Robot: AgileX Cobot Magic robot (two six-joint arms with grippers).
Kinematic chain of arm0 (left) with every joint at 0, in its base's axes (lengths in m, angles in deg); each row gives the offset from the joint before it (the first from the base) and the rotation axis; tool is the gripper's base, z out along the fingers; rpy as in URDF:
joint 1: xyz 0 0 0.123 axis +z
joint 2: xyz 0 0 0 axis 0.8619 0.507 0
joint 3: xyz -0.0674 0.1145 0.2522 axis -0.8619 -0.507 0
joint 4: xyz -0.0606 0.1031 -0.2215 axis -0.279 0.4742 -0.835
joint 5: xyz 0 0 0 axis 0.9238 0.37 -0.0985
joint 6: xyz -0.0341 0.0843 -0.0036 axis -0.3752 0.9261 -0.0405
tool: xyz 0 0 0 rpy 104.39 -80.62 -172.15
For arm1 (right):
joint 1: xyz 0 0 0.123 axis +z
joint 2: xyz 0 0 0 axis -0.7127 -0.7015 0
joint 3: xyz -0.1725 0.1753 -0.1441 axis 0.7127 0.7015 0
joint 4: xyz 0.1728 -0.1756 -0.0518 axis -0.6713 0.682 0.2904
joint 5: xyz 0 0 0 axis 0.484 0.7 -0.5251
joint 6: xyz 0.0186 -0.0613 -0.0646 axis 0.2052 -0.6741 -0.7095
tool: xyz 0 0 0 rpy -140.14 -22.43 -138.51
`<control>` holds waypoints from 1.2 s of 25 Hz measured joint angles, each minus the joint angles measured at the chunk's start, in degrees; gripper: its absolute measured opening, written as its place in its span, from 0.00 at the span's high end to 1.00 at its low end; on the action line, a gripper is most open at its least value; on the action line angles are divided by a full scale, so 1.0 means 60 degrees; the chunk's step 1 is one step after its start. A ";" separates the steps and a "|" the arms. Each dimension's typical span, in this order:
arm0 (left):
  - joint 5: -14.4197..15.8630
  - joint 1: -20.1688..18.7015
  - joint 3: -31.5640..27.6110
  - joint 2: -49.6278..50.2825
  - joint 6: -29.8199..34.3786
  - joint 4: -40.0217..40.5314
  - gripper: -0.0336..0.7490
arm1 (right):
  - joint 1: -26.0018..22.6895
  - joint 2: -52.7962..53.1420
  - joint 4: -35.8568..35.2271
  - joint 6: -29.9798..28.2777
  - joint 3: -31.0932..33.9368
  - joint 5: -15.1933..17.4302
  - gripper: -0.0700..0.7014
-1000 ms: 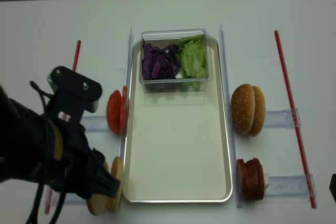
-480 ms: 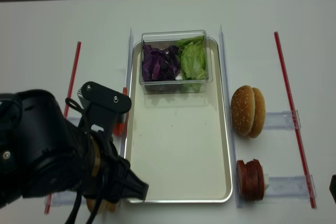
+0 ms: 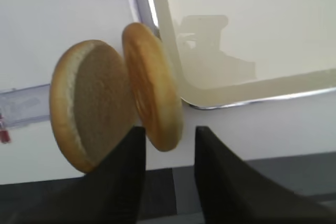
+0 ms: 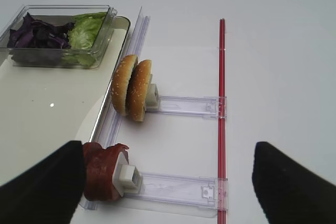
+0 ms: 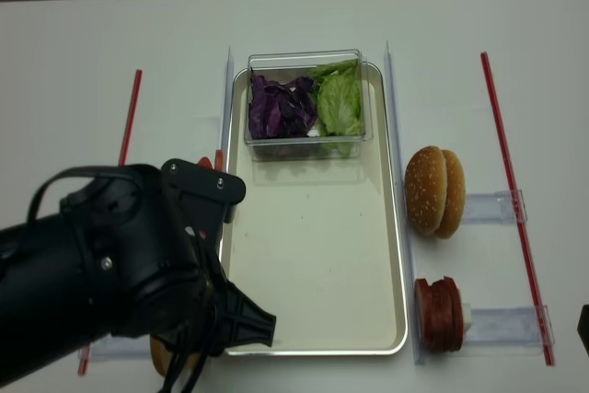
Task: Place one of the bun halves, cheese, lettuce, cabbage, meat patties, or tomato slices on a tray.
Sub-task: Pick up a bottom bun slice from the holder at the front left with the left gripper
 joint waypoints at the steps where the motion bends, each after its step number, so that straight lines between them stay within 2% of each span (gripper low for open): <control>1: 0.0088 -0.0052 0.0052 0.0117 -0.0367 0.0256 0.67 | 0.0000 0.0000 0.0000 0.0000 0.0000 0.0000 0.06; 5: 0.0411 -0.0068 0.0191 0.0478 -0.1129 0.0712 0.67 | 0.0000 0.0000 0.0017 0.0000 0.0000 0.0000 0.06; 15: 0.0447 -0.0068 0.0707 0.1141 -0.1306 0.0674 0.66 | 0.0000 0.0000 0.0017 0.0000 0.0000 0.0000 0.06; 23: 0.0463 -0.0068 0.0927 0.1141 -0.1071 0.0674 0.49 | 0.0000 0.0000 0.0017 0.0000 0.0000 0.0000 0.06; 30: 0.0463 -0.0068 0.0927 0.1149 -0.1385 0.0711 0.47 | 0.0000 0.0000 0.0017 0.0000 0.0000 0.0000 0.06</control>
